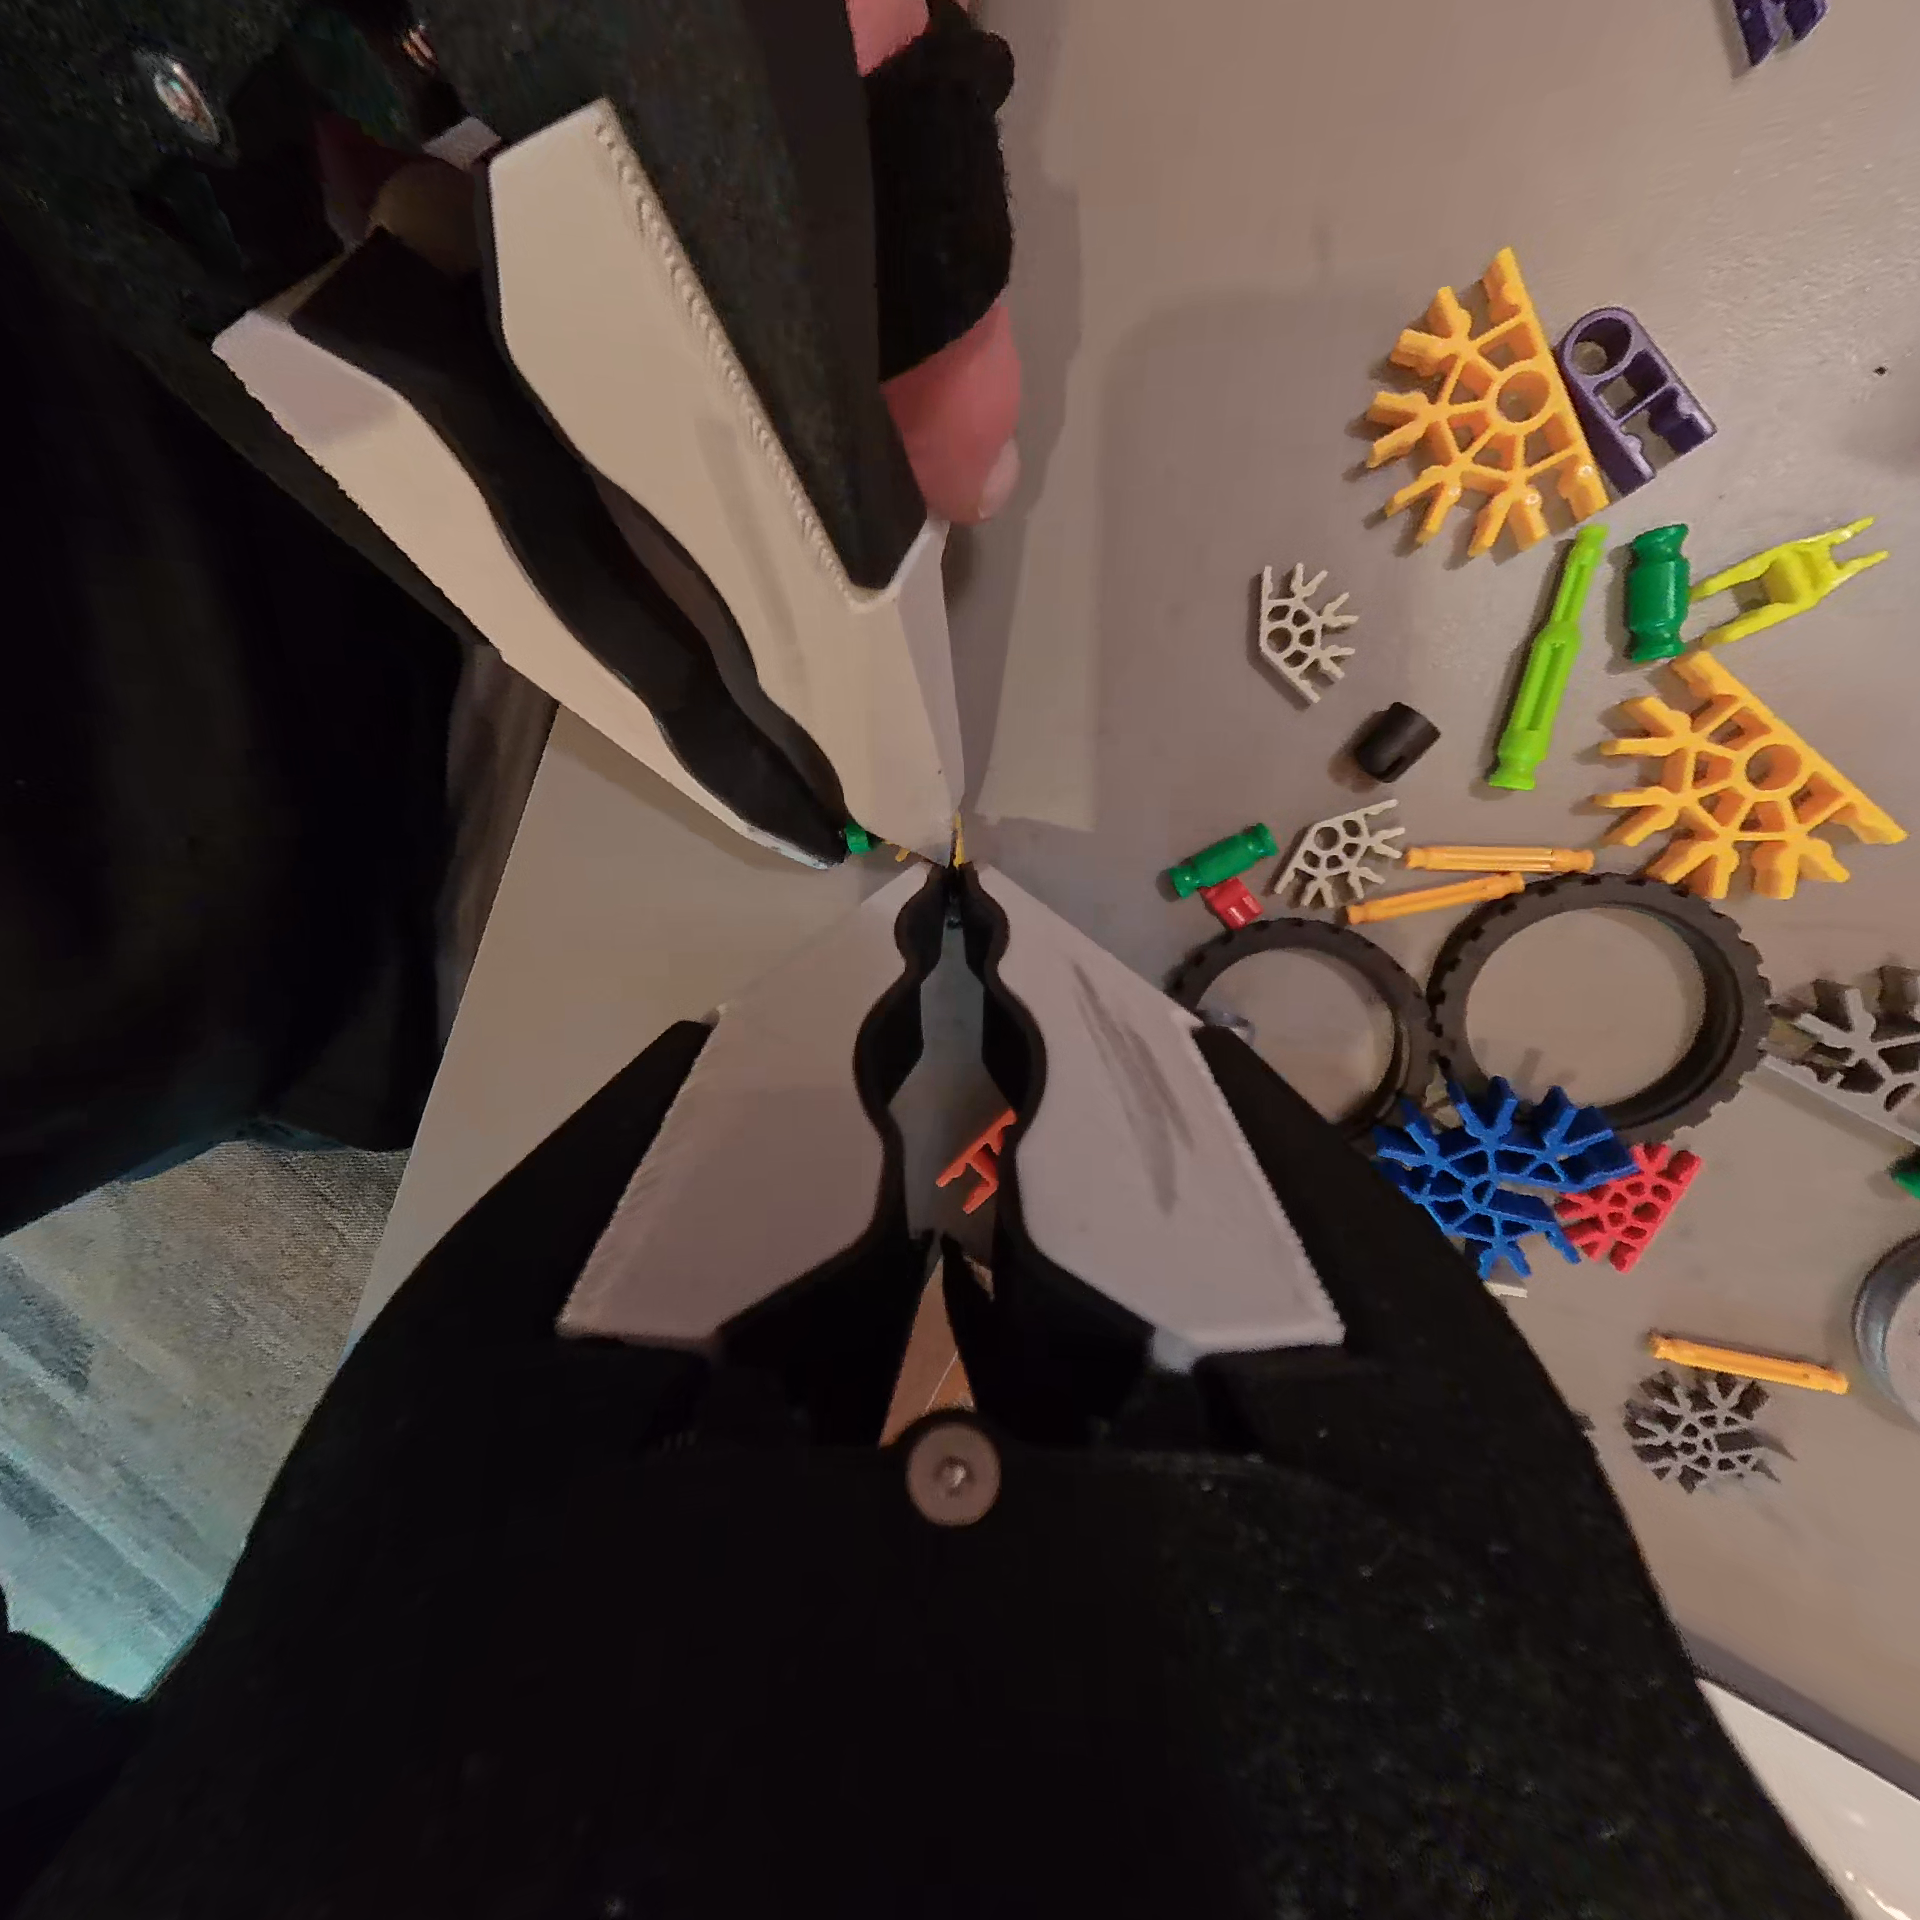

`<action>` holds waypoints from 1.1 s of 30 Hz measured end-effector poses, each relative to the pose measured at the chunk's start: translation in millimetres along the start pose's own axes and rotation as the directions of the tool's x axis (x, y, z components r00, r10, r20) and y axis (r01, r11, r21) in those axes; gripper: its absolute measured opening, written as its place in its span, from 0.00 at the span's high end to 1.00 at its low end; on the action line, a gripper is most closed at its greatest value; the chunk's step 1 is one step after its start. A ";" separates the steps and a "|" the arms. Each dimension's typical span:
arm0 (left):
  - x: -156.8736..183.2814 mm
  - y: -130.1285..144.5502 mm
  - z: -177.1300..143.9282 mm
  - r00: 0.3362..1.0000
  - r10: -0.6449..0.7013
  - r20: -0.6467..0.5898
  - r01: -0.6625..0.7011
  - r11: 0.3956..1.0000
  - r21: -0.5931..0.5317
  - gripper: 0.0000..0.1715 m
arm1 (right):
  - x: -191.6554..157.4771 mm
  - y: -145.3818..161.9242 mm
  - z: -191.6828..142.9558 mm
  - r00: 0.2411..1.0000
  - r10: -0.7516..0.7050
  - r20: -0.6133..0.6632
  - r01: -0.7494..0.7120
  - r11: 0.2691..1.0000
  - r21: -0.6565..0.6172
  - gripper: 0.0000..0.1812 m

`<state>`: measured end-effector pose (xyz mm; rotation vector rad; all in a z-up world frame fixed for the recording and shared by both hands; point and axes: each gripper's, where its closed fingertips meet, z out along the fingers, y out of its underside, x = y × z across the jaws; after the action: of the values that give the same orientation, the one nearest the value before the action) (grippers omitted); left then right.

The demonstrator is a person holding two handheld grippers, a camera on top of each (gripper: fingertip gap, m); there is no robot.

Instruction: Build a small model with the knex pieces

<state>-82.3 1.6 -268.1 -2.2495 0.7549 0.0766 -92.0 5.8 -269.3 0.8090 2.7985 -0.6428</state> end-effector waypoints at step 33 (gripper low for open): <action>1.2 1.9 -0.8 0.992 0.061 -0.113 -0.073 0.992 -0.105 0.91 | 0.1 0.7 0.3 0.983 0.156 0.096 -0.162 0.985 0.063 1.00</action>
<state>-82.5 -0.6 -269.1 -2.3463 0.9048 0.0274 -91.7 6.2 -269.8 0.9790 2.6107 -0.7351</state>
